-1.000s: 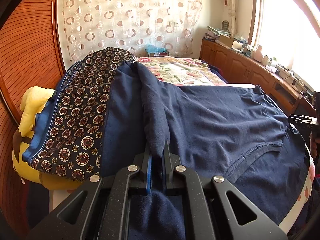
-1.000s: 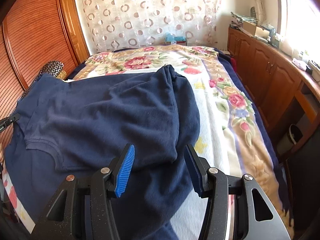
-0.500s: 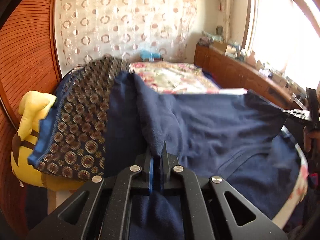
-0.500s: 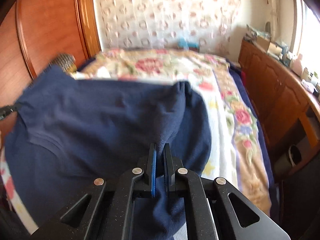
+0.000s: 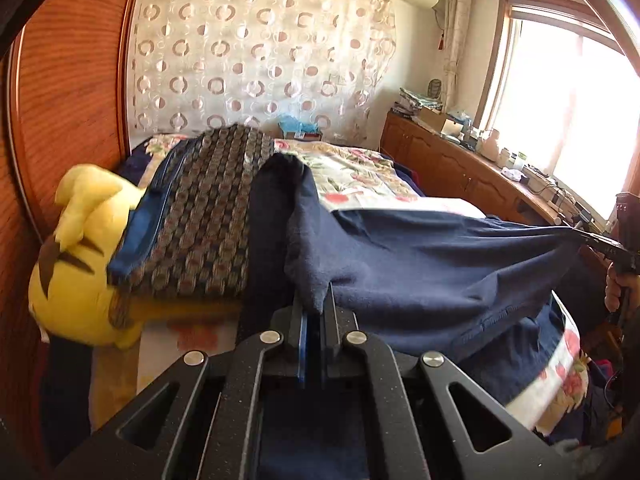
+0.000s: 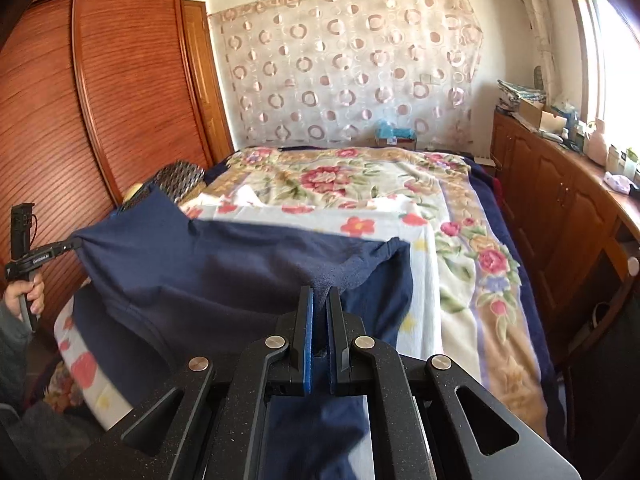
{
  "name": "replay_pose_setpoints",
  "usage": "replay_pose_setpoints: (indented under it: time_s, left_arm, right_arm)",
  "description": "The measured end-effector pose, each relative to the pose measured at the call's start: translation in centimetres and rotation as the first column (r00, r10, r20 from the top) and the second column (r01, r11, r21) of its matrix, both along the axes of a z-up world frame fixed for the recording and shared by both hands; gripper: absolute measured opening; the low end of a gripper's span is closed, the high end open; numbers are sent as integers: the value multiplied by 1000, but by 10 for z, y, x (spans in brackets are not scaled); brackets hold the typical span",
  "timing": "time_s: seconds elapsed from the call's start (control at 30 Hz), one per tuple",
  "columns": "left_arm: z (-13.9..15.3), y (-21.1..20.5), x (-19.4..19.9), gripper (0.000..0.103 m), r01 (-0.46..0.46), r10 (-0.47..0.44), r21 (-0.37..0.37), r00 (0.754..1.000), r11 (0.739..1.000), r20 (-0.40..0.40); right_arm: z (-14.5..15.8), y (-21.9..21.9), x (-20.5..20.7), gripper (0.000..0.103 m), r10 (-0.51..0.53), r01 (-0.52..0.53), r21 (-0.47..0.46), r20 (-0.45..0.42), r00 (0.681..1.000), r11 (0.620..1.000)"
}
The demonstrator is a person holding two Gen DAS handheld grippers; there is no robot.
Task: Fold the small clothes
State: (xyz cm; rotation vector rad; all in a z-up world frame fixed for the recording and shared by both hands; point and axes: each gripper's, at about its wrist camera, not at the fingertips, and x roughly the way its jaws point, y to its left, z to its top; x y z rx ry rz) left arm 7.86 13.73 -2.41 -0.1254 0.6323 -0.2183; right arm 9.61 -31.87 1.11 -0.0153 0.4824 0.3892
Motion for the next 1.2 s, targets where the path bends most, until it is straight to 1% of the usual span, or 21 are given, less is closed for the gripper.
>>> replay_pose_setpoints:
  time_s: [0.2, 0.23, 0.27, 0.33, 0.47, 0.57, 0.6, 0.63, 0.67, 0.73, 0.77, 0.83, 0.9, 0.97, 1.0, 1.03, 1.1, 1.13, 1.2]
  left_arm:
    - [-10, 12, -28, 5, -35, 34, -28, 999, 999, -10]
    - [-15, 12, -31, 5, -44, 44, -22, 999, 999, -15]
    - [-21, 13, -34, 5, -51, 51, -9, 998, 999, -31]
    - [-38, 11, -35, 5, -60, 61, 16, 996, 998, -72]
    - [-60, 8, -36, 5, -64, 69, 46, 989, 997, -127]
    - [-66, 5, -37, 5, -61, 68, 52, 987, 997, -147]
    - [-66, 4, -37, 5, -64, 71, 54, 987, 996, -147]
    - [-66, 4, -37, 6, -63, 70, 53, 986, 997, -148]
    - [-65, 4, -36, 8, -63, 70, 52, 986, 997, -148]
    - [-63, 5, -40, 19, -63, 69, 49, 988, 997, -135]
    - [-61, 6, -42, 22, -60, 66, 48, 990, 997, -128]
    - [-57, 6, -44, 34, -61, 67, 55, 992, 997, -111]
    - [-54, 6, -47, 41, -55, 60, 55, 994, 997, -95]
    - [-51, 7, -46, 55, -51, 55, 47, 995, 998, -89]
    - [-50, 7, -46, 71, -57, 61, 47, 995, 997, -84]
    - [-50, 7, -46, 78, -64, 68, 48, 995, 997, -78]
    - [-50, 7, -45, 79, -65, 68, 47, 995, 997, -73]
    - [-51, 6, -44, 79, -65, 69, 53, 994, 996, -83]
    - [-54, 4, -41, 79, -73, 79, 65, 993, 995, -92]
  right_arm:
    - [-7, -16, -30, 5, 4, -4, 22, -13, 1000, 1000]
    - [-8, -17, -33, 5, 1, -1, 25, -18, 1000, 1000]
    - [-15, -17, -35, 5, -1, 2, 23, -31, 1000, 1000]
    - [-27, -15, -41, 5, -6, 6, -6, -67, 998, 1000]
    - [-54, -7, -26, 5, -16, 12, -33, -141, 990, 999]
    - [-67, -7, -21, 5, -17, 10, -37, -188, 982, 999]
    - [-66, -5, -19, 5, -16, 8, -42, -197, 980, 999]
    - [-68, -5, -19, 9, -23, 13, -50, -202, 979, 999]
    - [-63, -2, -17, 10, -22, 12, -50, -207, 978, 999]
    - [-59, -5, -17, 12, -23, 13, -49, -199, 980, 999]
    - [-56, -4, -17, 13, -29, 20, -51, -191, 981, 999]
    - [-51, -10, -25, 23, -45, 38, -46, -171, 984, 998]
    - [-52, -16, -33, 25, -69, 61, -55, -154, 986, 997]
    - [-56, -19, -39, 27, -90, 81, -66, -150, 984, 994]
    - [-58, -21, -40, 27, -98, 88, -65, -156, 983, 994]
    - [-60, -22, -42, 27, -100, 90, -67, -162, 982, 994]
    - [-68, -21, -41, 27, -123, 108, -90, -177, 977, 990]
    - [-72, -21, -40, 28, -131, 113, -101, -186, 974, 988]
    - [-77, -19, -39, 27, -130, 111, -101, -198, 972, 989]
